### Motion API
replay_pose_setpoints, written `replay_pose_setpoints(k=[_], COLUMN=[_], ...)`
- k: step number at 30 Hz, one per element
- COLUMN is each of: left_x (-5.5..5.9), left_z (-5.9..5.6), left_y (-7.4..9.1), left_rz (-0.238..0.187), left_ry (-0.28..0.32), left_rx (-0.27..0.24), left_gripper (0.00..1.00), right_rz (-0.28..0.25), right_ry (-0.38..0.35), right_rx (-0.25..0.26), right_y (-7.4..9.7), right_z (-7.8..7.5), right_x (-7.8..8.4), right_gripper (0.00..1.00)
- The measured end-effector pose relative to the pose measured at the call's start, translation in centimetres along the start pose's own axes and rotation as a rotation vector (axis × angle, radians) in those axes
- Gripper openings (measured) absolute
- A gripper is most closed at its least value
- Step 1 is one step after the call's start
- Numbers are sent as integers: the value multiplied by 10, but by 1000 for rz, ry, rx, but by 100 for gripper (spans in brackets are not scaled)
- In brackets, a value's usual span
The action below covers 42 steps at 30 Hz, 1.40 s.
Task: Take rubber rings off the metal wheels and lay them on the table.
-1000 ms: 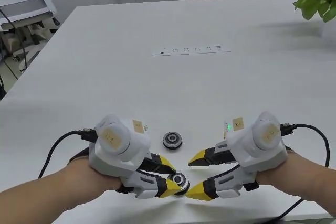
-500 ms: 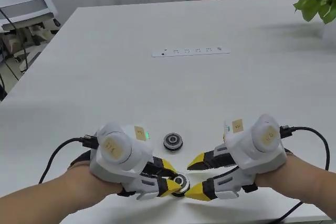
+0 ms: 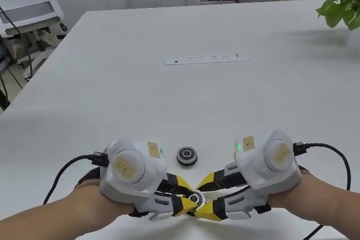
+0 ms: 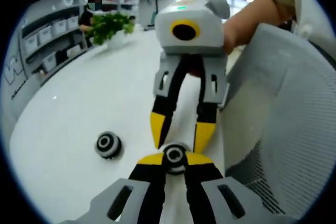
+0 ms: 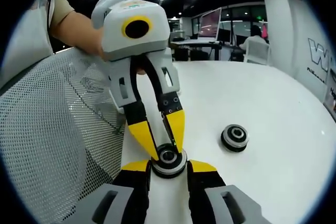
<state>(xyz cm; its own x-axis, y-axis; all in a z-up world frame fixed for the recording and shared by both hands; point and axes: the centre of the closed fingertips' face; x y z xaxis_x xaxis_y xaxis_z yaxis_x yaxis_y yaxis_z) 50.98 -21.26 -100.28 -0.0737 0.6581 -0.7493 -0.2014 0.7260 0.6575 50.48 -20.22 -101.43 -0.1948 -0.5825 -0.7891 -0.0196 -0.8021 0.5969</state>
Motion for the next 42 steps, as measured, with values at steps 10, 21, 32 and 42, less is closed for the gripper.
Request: replay_pose_setpoints(k=[10, 21, 32, 42], left_x=[-1, -1, -1, -1], left_z=[0, 0, 1, 0], left_y=[-1, -1, -1, -1], left_rz=[-6, -6, -5, -2], left_ry=[3, 5, 1, -4], left_rx=[-3, -8, -10, -15], left_gripper=[13, 13, 13, 13], right_rz=[14, 57, 97, 89], right_ry=[35, 65, 75, 22], right_rx=[21, 48, 62, 78], right_y=[3, 6, 10, 11], right_z=[0, -3, -4, -10], right_x=[4, 11, 15, 16], right_gripper=[23, 16, 6, 0])
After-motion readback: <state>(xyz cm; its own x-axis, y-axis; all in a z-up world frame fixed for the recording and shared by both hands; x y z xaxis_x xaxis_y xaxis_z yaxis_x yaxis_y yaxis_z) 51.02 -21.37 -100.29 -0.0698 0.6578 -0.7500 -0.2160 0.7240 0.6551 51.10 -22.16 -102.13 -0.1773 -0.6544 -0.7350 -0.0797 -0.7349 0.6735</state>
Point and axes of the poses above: the centre of the closed fingertips' face, and the gripper's own axes: y roughly backward along the fingers, z roughly to its left, x roughly out of its underside, and after that the axes turned 5 degrees about -y, right-handed
